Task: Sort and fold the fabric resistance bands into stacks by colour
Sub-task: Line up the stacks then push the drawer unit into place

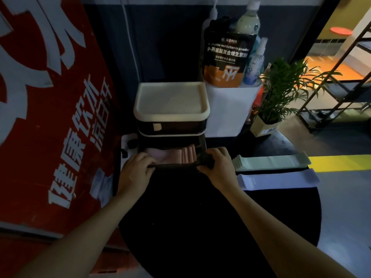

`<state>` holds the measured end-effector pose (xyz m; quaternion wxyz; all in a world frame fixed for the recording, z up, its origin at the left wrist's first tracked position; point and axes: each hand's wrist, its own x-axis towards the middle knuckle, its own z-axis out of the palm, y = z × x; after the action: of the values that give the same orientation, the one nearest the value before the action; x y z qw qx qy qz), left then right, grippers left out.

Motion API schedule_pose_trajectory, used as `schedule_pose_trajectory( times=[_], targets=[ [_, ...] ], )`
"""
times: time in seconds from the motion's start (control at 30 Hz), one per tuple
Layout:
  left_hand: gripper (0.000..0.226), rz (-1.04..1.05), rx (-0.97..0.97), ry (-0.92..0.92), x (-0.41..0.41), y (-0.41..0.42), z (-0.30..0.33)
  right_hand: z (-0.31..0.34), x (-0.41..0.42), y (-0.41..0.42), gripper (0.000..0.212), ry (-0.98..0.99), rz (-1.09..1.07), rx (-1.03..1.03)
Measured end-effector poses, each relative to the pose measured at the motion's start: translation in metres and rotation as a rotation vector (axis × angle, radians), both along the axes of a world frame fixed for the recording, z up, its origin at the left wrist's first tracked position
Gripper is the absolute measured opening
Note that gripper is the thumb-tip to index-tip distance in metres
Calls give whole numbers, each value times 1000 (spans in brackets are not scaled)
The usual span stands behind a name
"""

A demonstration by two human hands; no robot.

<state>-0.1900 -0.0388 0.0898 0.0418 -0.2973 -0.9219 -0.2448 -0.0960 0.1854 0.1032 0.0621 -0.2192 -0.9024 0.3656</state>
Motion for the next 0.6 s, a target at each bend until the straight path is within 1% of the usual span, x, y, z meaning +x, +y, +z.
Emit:
schedule_pose_trajectory(
  times=[0.07,0.23,0.4,0.5,0.6],
  targets=[
    [14,11,19,-15,0,2,-1,-2,2,1,53,3,17,-10],
    [11,24,66,-15,-2,4,5,-1,-6,3,40,69,-9,26],
    [12,90,44,1,-17,5,8,-1,-17,9,34,94,-28,55],
    [32,196,113,-32,-27,4,10,-2,-26,12,33,94,-63,48],
    [46,277,260,-127,-37,5,12,-5,-37,17,36,78,-98,41]
  ],
)
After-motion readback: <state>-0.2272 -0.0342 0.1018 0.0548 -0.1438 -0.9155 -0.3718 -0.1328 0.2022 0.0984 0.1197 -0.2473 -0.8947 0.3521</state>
